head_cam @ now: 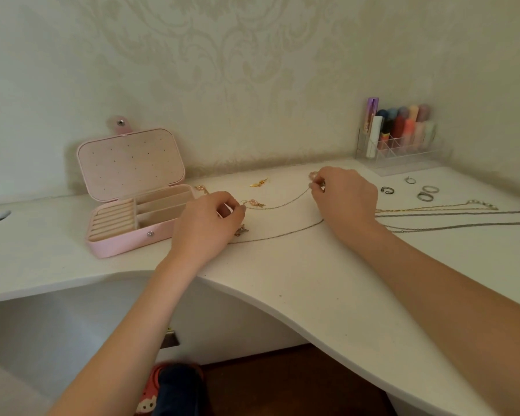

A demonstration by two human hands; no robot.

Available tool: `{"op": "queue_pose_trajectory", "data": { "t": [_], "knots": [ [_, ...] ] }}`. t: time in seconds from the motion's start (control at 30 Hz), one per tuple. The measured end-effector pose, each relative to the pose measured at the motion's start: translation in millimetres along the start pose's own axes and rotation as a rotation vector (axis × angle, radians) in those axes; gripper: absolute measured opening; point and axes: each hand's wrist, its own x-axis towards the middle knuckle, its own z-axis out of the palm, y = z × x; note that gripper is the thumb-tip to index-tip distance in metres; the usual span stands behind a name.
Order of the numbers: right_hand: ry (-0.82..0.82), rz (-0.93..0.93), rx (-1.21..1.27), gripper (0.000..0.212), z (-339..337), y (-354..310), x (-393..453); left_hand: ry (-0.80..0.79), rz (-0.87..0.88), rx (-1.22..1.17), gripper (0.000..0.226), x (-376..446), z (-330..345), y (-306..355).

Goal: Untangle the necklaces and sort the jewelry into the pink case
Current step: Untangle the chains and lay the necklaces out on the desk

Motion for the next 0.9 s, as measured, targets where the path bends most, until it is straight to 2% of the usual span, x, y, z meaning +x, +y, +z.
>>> {"op": "queue_pose_trajectory", "data": {
  "t": [0.07,0.23,0.27,0.33,0.37,0.43,0.5,0.67,0.77,0.9],
  "knots": [
    [-0.044,-0.028,-0.095,0.023,1,0,1,-0.062,0.006,-0.132,0.012,0,-4,-5],
    [-0.134,-0.088,-0.22,0.024,-1,-4,-2,-0.169,0.106,-0.118,0.015,-12,-20,-17],
    [-0.1,-0.131,-0.177,0.024,-4,-7,-3,-0.193,0.131,-0.11,0.018,-15,-22,-19],
    [-0.048,-0.292,0.071,0.021,-9,-17,-10,-0.227,0.183,-0.064,0.024,-20,-26,-24],
    [-0.096,-0.386,0.241,0.017,-11,-24,-15,-0.228,0.205,-0.033,0.024,-22,-27,-26],
    [-0.369,-0.519,0.47,0.006,-11,-39,-26,-0.21,0.226,0.013,0.024,-25,-30,-27],
    [-0.601,-0.56,0.482,0.012,-8,-45,-33,-0.198,0.222,0.062,0.025,-27,-32,-28],
    [-0.657,-0.592,0.377,0.012,-6,-42,-27,-0.133,0.258,0.239,0.05,-32,-39,-33],
    [-0.595,-0.549,0.366,0.023,-3,-42,-29,-0.101,0.273,0.256,0.069,-34,-41,-34],
    [-0.558,-0.301,0.693,0.013,-8,-36,-26,-0.092,0.29,0.202,0.061,-35,-39,-42]
  ]
}}
